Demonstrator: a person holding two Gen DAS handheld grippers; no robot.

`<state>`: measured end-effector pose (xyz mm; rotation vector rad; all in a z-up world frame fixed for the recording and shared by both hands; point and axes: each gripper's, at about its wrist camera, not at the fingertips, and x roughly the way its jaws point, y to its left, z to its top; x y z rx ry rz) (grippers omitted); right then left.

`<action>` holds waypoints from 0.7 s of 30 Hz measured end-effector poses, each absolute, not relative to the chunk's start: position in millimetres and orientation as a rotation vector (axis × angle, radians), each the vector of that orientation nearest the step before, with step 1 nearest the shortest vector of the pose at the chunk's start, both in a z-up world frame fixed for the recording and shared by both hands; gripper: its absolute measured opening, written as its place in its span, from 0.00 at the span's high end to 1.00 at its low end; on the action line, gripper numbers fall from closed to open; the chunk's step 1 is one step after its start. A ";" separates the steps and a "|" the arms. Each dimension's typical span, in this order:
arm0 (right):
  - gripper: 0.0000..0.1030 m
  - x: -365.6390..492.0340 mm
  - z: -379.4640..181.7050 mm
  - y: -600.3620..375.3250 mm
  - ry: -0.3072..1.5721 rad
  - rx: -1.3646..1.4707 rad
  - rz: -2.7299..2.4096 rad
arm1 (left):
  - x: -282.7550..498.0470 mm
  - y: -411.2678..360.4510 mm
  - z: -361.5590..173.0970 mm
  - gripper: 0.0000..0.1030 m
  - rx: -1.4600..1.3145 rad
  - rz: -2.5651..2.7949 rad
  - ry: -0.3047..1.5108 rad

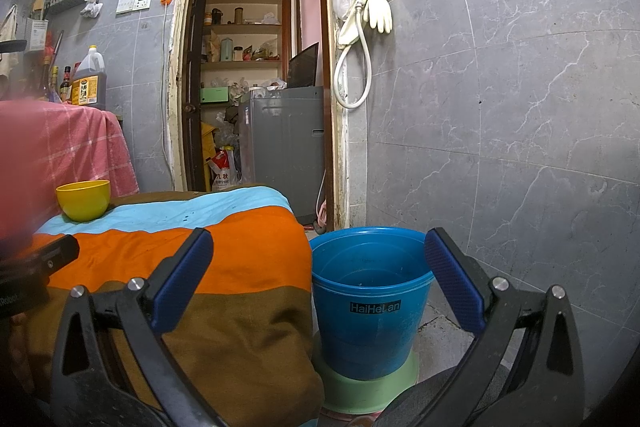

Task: Collect trash

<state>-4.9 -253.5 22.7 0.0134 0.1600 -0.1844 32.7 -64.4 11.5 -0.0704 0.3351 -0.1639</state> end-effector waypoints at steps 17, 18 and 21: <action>0.00 -5.0 23.0 -253.9 0.160 0.014 -0.184 | 32.0 -66.0 11.6 0.02 -0.072 -0.161 0.336; 0.00 -5.0 23.1 -253.9 0.160 0.013 -0.184 | 32.0 -66.1 11.6 0.02 -0.073 -0.161 0.336; 0.00 -5.0 23.0 -253.9 0.160 0.013 -0.184 | 32.1 -65.8 11.6 0.02 -0.073 -0.162 0.336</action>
